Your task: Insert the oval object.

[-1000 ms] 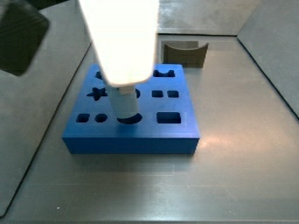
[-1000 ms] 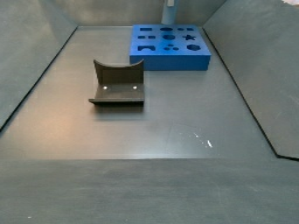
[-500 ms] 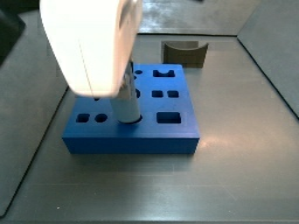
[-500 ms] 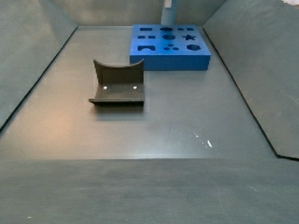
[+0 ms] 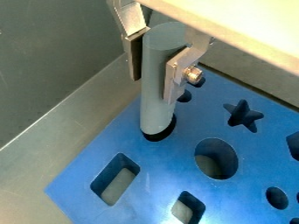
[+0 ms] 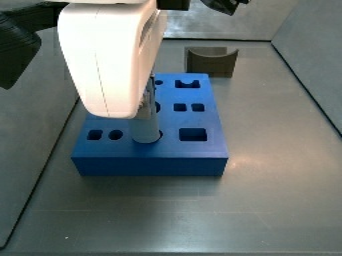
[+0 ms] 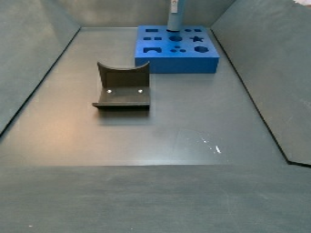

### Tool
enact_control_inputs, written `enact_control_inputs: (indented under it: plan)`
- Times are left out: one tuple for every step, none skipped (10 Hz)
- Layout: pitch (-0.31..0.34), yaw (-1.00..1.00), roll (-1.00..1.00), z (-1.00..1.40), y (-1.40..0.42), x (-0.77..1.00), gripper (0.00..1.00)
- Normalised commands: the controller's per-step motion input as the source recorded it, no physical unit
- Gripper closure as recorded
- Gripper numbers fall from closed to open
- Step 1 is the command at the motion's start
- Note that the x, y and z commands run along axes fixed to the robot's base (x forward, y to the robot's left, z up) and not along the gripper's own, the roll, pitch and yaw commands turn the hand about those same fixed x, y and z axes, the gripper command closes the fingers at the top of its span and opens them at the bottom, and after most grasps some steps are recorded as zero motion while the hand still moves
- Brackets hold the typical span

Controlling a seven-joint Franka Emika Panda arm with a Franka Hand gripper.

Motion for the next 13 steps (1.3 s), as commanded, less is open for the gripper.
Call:
enact_control_inputs:
  plan:
    - [0.017,-0.05,0.0,-0.23,0.09,0.09,1.0]
    - [0.023,-0.05,0.01,-0.29,0.05,0.1,1.0]
    - [0.026,-0.05,0.0,-0.31,0.05,0.14,1.0]
    - [0.0,-0.03,0.0,-0.28,0.02,0.13,1.0]
    - [0.0,-0.05,-0.02,-0.31,0.0,0.09,1.0]
    - [0.0,-0.09,-0.01,-0.32,-0.05,0.22,1.0]
    - [0.009,-0.1,-0.03,-0.36,0.0,0.26,1.0]
    - [0.0,-0.07,-0.06,-0.34,0.0,0.11,1.0]
    - [-0.03,-0.05,-0.07,-0.37,0.0,0.03,1.0]
    - [-0.054,-0.03,-0.02,-0.36,0.0,0.0,1.0]
    - [-0.079,0.0,0.0,-0.38,0.0,0.0,1.0]
    - [-0.089,0.0,0.0,-0.37,0.0,0.0,1.0]
    - [-0.106,0.0,0.0,-0.39,0.0,-0.04,1.0]
